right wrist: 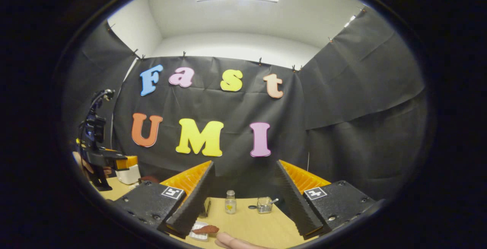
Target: Open the electric oven with the left hand, put the food in, and close the electric oven.
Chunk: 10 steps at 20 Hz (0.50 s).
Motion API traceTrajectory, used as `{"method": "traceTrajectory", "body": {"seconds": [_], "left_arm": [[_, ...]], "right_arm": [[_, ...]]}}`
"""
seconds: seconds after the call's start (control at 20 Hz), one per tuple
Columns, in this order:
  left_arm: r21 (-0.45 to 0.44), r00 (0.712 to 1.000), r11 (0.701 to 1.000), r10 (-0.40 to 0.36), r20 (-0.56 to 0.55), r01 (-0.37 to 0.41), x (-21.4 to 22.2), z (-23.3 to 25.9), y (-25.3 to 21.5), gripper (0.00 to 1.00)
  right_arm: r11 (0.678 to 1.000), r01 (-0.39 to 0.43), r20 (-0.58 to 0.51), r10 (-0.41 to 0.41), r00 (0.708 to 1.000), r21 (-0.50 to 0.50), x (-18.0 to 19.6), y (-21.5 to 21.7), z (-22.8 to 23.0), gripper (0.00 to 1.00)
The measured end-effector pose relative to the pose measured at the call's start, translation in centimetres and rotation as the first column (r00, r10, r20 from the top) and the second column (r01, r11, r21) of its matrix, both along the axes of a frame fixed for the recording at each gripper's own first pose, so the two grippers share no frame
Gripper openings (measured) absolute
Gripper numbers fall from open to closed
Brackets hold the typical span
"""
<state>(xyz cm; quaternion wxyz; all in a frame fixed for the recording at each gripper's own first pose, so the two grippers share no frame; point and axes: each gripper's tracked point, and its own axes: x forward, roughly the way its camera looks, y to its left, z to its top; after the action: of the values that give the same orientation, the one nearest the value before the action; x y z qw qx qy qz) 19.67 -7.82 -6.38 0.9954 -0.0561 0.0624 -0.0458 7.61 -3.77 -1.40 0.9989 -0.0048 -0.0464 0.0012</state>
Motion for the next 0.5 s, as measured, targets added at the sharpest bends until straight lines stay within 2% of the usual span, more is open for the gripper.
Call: {"method": "traceTrajectory", "body": {"seconds": [0.25, 0.5], "left_arm": [[0.027, 0.990, 0.999, -0.037, -0.138, 0.041, 5.8, -6.2, -3.0, 0.95], [0.050, 0.958, 0.997, -0.044, -0.285, 0.060, 9.5, -12.4, -4.3, 0.95]], "right_arm": [[1.000, 0.020, -0.038, -0.020, 0.999, 0.013, 2.2, -1.9, -1.7, 1.00], [0.998, 0.055, -0.061, -0.054, 0.997, 0.021, 4.0, -3.7, -3.1, 1.00]]}}
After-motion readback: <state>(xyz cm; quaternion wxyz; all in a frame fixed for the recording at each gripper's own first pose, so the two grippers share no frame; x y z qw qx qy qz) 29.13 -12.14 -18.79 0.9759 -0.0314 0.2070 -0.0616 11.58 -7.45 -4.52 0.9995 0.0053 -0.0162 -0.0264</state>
